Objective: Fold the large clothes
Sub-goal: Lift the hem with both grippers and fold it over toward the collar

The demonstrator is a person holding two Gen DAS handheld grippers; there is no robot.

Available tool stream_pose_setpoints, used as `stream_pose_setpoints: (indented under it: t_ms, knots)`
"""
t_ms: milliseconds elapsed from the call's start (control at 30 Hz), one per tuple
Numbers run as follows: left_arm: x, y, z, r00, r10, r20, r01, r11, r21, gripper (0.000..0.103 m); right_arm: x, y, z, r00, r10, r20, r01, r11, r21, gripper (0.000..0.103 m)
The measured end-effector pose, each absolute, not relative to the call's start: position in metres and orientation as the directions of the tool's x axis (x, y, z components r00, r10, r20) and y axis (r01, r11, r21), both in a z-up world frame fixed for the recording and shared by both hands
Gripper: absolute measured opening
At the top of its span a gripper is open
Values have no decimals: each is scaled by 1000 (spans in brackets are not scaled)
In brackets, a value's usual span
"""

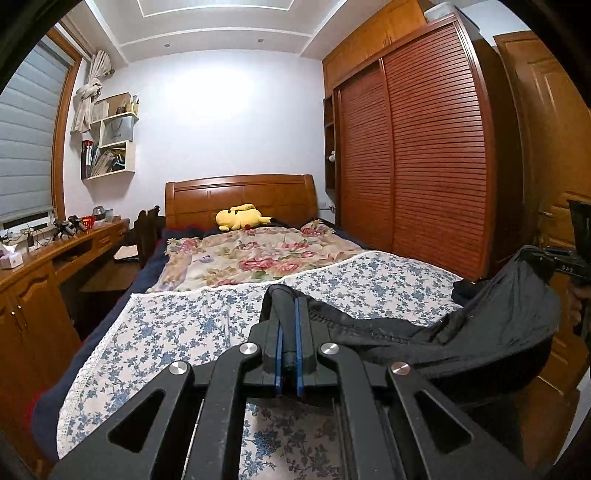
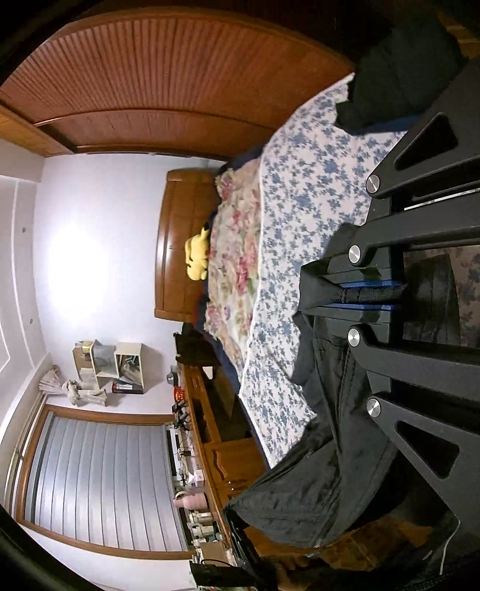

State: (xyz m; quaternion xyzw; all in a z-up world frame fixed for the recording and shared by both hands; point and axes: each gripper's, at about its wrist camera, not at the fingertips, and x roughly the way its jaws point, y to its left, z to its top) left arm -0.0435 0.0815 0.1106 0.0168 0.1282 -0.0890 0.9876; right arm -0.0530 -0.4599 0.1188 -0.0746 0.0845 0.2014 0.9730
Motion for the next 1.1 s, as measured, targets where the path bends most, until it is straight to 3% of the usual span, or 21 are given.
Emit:
stream_pose_setpoints:
  t_ms: [367,567,767,1100]
  knots:
    - [0,94,62,925,-136,-354,140,990,-17,6,9,-451,84,880,361,-307,-397,916,-60,6]
    - [45,95,5,881,-116,-459,111,993,-38,6,75,-427,33,840,345,-419,-396,917,-38,6]
    - [77,95,-21,859,-82,-505,76,997,-34,6,143,-405,-13,822,307,-479,-354,935,-8,6]
    - [141,90,-18,865,-49,-500,50,999,-12,6,229,-383,4,836,284,-470,-322,947,1,6]
